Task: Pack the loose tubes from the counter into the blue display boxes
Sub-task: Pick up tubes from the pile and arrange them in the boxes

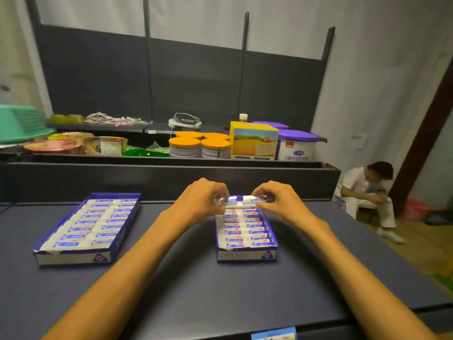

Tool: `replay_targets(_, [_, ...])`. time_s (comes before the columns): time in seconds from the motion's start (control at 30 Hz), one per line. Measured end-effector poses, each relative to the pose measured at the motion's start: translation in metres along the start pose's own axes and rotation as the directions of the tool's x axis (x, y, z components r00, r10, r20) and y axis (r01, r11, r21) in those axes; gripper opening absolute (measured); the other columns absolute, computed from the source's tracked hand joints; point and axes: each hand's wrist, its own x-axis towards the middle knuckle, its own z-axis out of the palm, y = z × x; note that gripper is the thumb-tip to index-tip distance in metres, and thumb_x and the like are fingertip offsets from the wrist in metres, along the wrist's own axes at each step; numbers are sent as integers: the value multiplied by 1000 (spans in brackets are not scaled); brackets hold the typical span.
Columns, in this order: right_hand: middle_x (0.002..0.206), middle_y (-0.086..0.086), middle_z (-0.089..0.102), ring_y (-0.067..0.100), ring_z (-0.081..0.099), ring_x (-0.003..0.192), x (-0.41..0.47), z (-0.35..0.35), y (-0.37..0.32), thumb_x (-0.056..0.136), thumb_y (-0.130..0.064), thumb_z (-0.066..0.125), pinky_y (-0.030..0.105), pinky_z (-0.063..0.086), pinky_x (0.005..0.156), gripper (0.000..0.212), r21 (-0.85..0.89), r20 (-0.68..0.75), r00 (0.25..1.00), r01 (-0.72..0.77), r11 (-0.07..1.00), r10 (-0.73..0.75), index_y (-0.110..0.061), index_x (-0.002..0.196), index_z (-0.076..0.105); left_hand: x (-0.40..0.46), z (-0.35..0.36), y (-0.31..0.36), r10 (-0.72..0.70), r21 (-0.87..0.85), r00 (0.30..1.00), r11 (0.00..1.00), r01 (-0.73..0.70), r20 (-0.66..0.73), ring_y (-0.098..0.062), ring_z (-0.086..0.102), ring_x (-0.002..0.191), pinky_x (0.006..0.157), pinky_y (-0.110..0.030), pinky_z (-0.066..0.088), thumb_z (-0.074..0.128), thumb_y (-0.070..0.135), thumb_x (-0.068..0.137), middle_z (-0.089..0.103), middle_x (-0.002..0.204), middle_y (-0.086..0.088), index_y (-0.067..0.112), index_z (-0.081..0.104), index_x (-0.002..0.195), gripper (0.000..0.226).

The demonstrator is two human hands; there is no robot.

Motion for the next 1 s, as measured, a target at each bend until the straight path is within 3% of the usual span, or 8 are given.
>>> replay_targets(0.1, [105, -8, 62, 10, 58, 98, 13, 1, 4, 83, -27, 75, 29, 54, 81, 26, -11, 16, 1000, -13, 1000, 13, -26, 106, 64, 11, 7, 0, -1, 79, 999, 997, -4, 53, -14, 62, 96, 82, -36, 55, 70, 30, 83, 69, 108, 5, 25, 66, 109, 27])
replay_targets(0.33, [105, -8, 61, 11, 59, 97, 23, 3, 15, 82, -28, 75, 27, 54, 79, 26, 30, 41, 999, 0, 1000, -2, -27, 105, 63, 22, 18, 2, 3, 145, 992, 989, -21, 124, -15, 60, 105, 79, -26, 47, 68, 28, 87, 66, 117, 1, 21, 66, 114, 28])
replay_targets(0.63, [106, -10, 62, 10, 59, 96, 22, 5, 20, 83, -28, 75, 26, 53, 78, 25, 70, 92, 995, 25, 997, -32, -29, 105, 63, 23, 23, -1, 15, 182, 987, 982, -44, 159, -16, 60, 108, 86, -30, 53, 65, 32, 90, 63, 122, 1, 20, 70, 113, 27])
replay_targets(1.0, [122, -4, 59, 11, 51, 110, 25, 11, 6, 84, -31, 72, 31, 49, 90, 33, -110, 218, 975, 61, 992, -36, -24, 116, 66, 23, 28, -5, 10, 165, 989, 986, -34, 144, -14, 58, 111, 85, -26, 50, 63, 32, 90, 60, 125, 3, 21, 66, 122, 34])
